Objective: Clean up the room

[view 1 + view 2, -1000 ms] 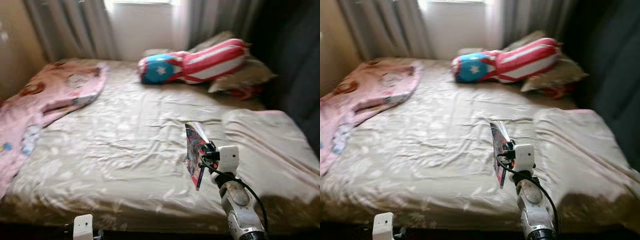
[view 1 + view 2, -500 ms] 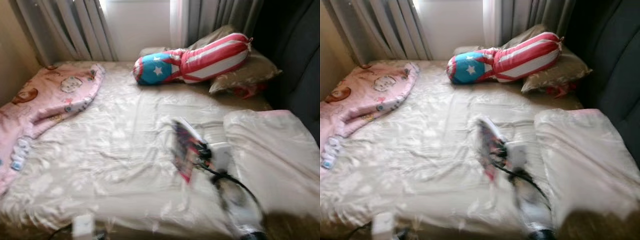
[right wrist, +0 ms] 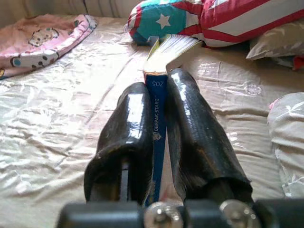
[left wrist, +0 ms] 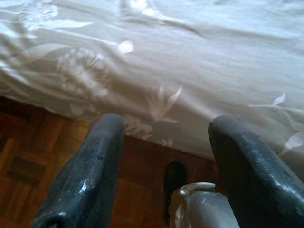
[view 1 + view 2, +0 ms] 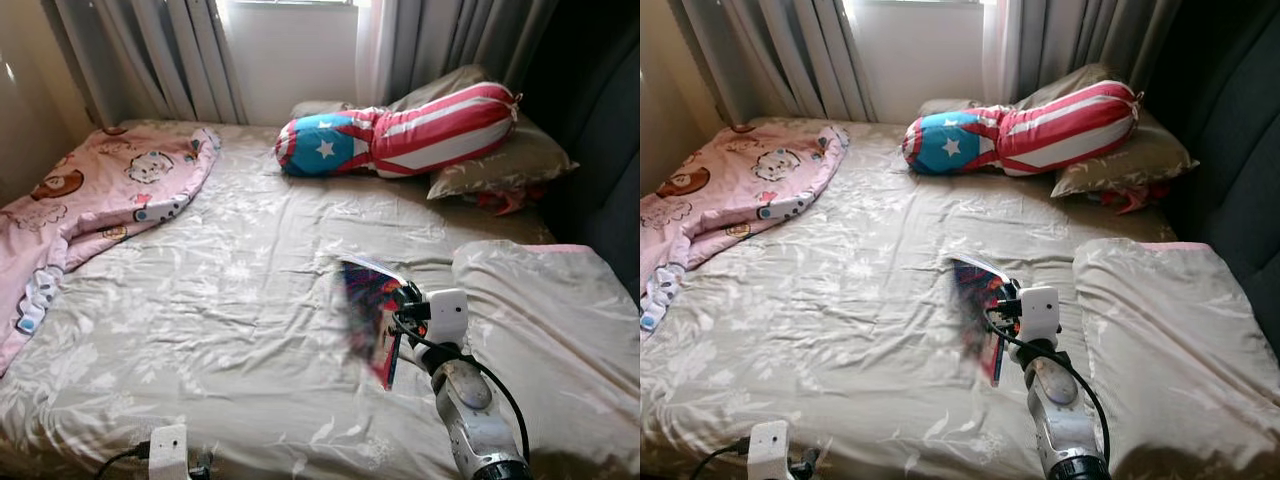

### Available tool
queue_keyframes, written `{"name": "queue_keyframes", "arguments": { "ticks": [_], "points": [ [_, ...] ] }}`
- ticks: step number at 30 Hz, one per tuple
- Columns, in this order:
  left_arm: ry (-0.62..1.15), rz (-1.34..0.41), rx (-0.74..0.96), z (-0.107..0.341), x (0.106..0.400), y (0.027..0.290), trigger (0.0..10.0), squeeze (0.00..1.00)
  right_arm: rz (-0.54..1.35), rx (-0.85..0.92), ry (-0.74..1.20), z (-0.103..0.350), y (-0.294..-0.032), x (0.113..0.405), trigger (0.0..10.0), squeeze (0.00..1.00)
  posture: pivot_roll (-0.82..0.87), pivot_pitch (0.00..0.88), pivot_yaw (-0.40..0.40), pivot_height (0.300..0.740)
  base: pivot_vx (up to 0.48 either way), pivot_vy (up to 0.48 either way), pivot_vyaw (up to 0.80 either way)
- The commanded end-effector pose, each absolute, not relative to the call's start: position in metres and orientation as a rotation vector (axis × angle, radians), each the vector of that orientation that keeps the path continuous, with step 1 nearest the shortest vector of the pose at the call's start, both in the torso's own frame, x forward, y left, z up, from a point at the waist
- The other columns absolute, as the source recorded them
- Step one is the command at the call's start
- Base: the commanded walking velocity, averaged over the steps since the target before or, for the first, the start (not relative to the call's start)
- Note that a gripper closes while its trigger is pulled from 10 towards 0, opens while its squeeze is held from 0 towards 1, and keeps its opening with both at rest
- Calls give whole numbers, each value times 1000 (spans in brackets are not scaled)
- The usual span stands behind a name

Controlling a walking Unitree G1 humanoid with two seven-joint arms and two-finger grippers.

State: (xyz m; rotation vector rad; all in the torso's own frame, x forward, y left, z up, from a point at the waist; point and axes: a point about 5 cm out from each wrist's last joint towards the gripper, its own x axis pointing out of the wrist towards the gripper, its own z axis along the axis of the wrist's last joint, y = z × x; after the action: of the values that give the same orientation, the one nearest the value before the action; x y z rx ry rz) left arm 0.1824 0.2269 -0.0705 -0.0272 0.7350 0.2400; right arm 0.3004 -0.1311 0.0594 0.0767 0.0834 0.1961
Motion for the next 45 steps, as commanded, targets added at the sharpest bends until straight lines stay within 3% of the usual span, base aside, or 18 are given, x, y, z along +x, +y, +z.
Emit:
{"name": "queue_keyframes", "arguments": {
  "ticks": [1,13,17,22,34,39,45],
  "points": [
    [719,238,-19,-68,186,230,10000,0,206,68,33,72,-129,307,10000,0,-39,0,-7,736,0,0,0],
    [639,231,-27,-56,206,227,10000,0,143,40,88,70,-138,319,10000,0,-31,12,-18,736,0,0,0],
    [620,224,-27,-54,209,227,10000,0,133,38,67,72,-138,321,10000,0,-32,20,-3,701,0,0,0],
    [573,223,-12,-45,218,235,10000,0,109,85,37,75,-138,323,10000,0,-21,12,23,701,0,0,0],
    [174,215,-4,8,256,240,10000,0,119,64,44,69,-145,313,10000,0,-44,0,18,701,0,0,0],
    [95,187,12,20,262,237,10000,0,125,47,44,73,-145,317,10000,0,-38,28,1,701,0,0,0],
    [-21,185,8,40,262,232,10000,0,122,36,32,77,-149,317,10000,0,-38,102,-24,665,0,0,0]
  ]
}}
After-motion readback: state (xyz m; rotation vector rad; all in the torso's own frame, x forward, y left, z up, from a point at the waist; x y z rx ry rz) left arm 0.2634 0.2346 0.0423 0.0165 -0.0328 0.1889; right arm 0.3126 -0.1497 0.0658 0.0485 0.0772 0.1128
